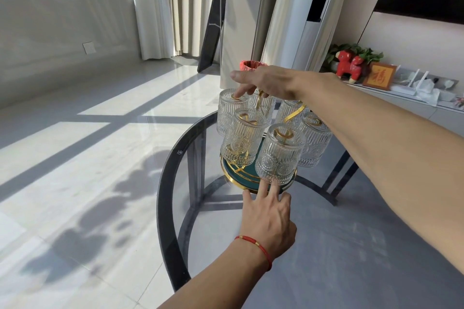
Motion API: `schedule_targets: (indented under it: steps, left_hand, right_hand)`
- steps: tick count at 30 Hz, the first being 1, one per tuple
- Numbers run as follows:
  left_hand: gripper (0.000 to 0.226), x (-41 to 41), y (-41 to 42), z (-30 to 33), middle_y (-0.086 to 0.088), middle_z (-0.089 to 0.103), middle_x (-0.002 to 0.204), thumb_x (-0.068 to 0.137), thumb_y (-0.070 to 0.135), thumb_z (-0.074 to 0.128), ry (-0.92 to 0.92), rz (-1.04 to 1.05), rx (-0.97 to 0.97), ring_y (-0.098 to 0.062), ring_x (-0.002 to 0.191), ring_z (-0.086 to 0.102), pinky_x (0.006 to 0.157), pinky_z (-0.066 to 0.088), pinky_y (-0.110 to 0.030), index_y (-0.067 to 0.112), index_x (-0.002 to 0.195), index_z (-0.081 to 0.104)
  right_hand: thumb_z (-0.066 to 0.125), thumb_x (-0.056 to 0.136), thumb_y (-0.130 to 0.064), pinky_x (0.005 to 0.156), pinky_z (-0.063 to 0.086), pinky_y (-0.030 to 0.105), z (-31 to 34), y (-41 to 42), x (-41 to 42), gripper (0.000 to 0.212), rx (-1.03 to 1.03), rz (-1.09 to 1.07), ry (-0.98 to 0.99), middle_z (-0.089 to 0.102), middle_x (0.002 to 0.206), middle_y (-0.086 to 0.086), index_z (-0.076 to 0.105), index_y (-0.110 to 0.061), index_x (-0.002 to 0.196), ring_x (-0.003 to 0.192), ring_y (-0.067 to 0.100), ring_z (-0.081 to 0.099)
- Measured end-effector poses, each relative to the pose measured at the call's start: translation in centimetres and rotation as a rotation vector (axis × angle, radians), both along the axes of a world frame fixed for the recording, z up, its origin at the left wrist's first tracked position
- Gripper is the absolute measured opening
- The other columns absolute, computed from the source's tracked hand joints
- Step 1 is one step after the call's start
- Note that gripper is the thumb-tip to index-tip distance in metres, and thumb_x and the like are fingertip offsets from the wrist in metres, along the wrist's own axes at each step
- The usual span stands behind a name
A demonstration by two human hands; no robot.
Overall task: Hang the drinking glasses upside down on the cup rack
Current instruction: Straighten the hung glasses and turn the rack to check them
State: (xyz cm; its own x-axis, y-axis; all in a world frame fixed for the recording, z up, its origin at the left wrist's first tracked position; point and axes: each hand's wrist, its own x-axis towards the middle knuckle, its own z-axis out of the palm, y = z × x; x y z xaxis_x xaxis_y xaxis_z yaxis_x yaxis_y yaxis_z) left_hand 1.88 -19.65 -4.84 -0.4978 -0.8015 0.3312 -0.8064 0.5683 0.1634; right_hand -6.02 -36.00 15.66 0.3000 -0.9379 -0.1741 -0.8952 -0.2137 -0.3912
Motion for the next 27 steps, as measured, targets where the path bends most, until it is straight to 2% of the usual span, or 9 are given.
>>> schedule_targets:
  steps: [11, 15, 22, 27]
  left_hand:
    - [0.034, 0.0, 0.0, 0.1, -0.013, 0.051, 0.118, 0.079, 0.033, 0.054, -0.012, -0.003, 0.012, -0.034, 0.111, 0.042, 0.081, 0.044, -0.053, 0.011, 0.103, 0.060]
    - [0.035, 0.0, 0.0, 0.1, -0.012, 0.051, 0.118, 0.079, 0.034, 0.054, -0.012, -0.006, 0.012, -0.033, 0.111, 0.042, 0.080, 0.043, -0.052, 0.011, 0.104, 0.060]
    - [0.031, 0.0, -0.2, 0.0, -0.011, 0.052, 0.114, 0.076, 0.033, 0.055, -0.005, -0.004, 0.001, -0.033, 0.111, 0.042, 0.078, 0.042, -0.050, 0.012, 0.099, 0.061]
    - [0.031, 0.0, -0.2, -0.1, -0.010, 0.051, 0.116, 0.077, 0.033, 0.054, 0.003, -0.001, -0.002, -0.033, 0.113, 0.041, 0.077, 0.041, -0.049, 0.013, 0.100, 0.061]
  right_hand:
    - [0.023, 0.082, -0.087, 0.122, 0.023, 0.062, -0.2, -0.1, -0.2, 0.093, -0.006, -0.011, 0.006, 0.051, 0.157, 0.009, 0.073, -0.024, 0.128, 0.145, 0.028, 0.043]
    - [0.023, 0.083, -0.086, 0.122, 0.023, 0.061, -0.2, 0.2, -0.3, 0.091, -0.027, -0.005, -0.012, 0.053, 0.154, 0.009, 0.073, -0.025, 0.128, 0.142, 0.027, 0.045]
    - [0.025, 0.088, -0.079, 0.120, 0.029, 0.052, 0.1, 0.6, -0.6, 0.084, -0.066, 0.011, -0.101, 0.064, 0.139, 0.003, 0.073, -0.022, 0.127, 0.131, 0.020, 0.055]
    - [0.034, 0.104, -0.058, 0.112, 0.040, 0.046, 0.1, 2.3, -0.9, 0.061, -0.280, 0.026, -0.184, 0.072, 0.130, 0.004, 0.077, -0.017, 0.117, 0.123, 0.021, 0.062]
